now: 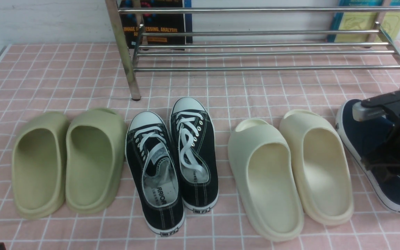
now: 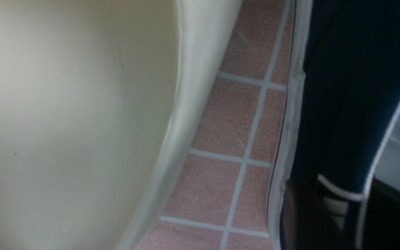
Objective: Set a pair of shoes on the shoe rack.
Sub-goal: Use the right arm to grab the shoe closest to it, then use the right arm to put a shoe into the shoe rack
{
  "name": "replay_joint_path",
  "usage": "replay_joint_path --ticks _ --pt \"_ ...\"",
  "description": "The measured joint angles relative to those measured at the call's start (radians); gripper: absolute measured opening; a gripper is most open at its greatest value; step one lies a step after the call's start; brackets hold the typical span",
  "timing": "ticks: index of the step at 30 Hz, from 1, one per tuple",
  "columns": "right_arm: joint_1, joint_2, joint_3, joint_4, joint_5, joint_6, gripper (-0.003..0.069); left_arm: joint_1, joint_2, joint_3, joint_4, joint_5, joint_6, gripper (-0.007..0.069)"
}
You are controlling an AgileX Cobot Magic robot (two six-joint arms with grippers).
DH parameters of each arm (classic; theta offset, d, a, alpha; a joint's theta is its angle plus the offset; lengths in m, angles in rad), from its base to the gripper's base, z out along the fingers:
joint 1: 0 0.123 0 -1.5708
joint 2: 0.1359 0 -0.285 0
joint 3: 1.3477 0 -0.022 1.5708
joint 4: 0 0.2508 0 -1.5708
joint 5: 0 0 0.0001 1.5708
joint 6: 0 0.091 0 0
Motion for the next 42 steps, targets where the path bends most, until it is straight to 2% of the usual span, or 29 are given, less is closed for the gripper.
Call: replay_joint_path --ticks 1,3,4,12,15,21,28,42 --pt "0.0 0.004 0.0 0.001 0.0 0.0 0.0171 0.0 0.0 0.0 0.0 0.0 0.0 0.024" --pt "0.0 0.017 -0.002 0.008 -0.001 -0.001 0.0055 0.0 0.0 0.0 0.0 0.0 0.0 0.024" --pt "0.0 0.017 -0.004 0.009 0.001 -0.001 0.0033 0.0 0.0 0.0 0.0 0.0 0.0 0.024" --pt "0.002 -0.002 -0.117 0.002 0.135 -0.001 0.0034 0.0 0.0 0.0 0.0 0.0 0.0 0.024" --pt "0.003 -0.029 -0.254 0.014 0.242 -0.001 0.0034 0.0 0.0 0.0 0.0 0.0 0.0 0.024" --pt "0.003 -0.014 -0.449 0.014 0.307 -0.027 0.0034 0.0 0.0 0.0 0.0 0.0 0.0 0.024" --pt "0.003 0.142 -0.703 0.015 0.377 -0.038 0.0034 0.0 0.0 0.0 0.0 0.0 0.0 0.024" --pt "0.003 0.548 -1.23 0.017 0.398 -0.049 0.0034 0.0 0.0 0.0 0.0 0.0 0.0 0.024"
